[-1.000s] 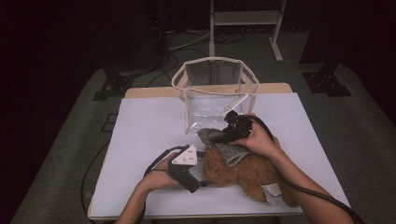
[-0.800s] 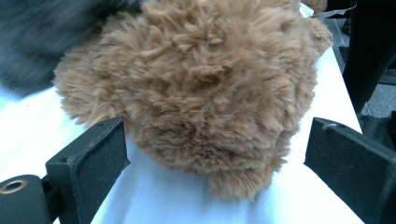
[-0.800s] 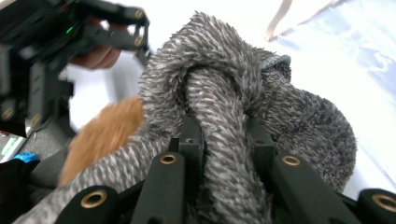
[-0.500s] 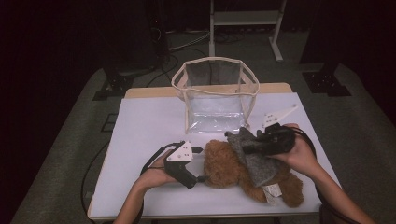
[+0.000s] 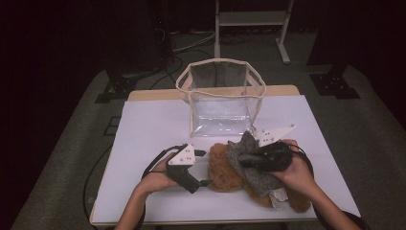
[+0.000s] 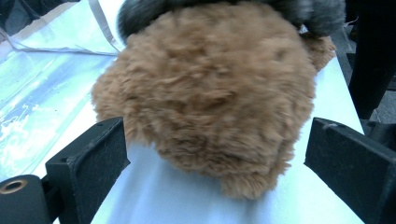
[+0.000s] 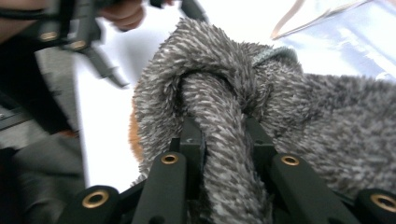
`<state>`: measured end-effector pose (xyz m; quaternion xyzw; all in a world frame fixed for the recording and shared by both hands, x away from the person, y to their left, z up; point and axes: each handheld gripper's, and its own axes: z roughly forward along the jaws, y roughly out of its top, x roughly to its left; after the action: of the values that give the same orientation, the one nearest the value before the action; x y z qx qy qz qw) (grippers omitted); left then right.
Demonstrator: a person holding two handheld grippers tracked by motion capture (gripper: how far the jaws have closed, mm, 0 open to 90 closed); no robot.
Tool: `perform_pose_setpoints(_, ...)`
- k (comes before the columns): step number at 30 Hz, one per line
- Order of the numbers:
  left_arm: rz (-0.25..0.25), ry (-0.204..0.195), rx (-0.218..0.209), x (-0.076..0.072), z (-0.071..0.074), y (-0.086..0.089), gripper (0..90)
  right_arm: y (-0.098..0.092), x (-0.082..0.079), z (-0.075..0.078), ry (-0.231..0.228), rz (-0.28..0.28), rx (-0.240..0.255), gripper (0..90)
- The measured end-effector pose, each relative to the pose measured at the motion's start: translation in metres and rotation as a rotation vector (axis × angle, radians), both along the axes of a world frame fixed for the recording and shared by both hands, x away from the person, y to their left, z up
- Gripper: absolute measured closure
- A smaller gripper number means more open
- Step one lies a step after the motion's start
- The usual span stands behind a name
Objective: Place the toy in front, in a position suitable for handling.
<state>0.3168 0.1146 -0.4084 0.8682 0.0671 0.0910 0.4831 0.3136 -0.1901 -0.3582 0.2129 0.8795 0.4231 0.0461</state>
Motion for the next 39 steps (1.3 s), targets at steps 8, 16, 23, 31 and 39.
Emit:
perform_pose_setpoints(8,0.021,-0.002,0.003,0.001,0.001,0.003,3.2,0.004,0.058,-0.005,0.02,-0.087,0.007,74.7)
perform_pose_setpoints(16,0.062,0.015,0.002,0.006,-0.001,0.01,3.2,0.006,0.058,0.003,0.061,-0.05,0.033,75.1)
perform_pose_setpoints(23,0.061,0.014,0.0,0.006,0.0,0.012,3.1,0.039,0.034,0.016,0.02,0.056,0.005,75.0)
perform_pose_setpoints(31,0.059,0.019,-0.007,0.006,-0.003,0.014,3.4,0.055,0.036,0.013,0.004,0.091,-0.033,75.2)
perform_pose_setpoints(39,0.008,0.024,0.014,0.002,-0.01,-0.002,10.6,0.013,0.038,0.008,0.018,-0.01,-0.019,75.2)
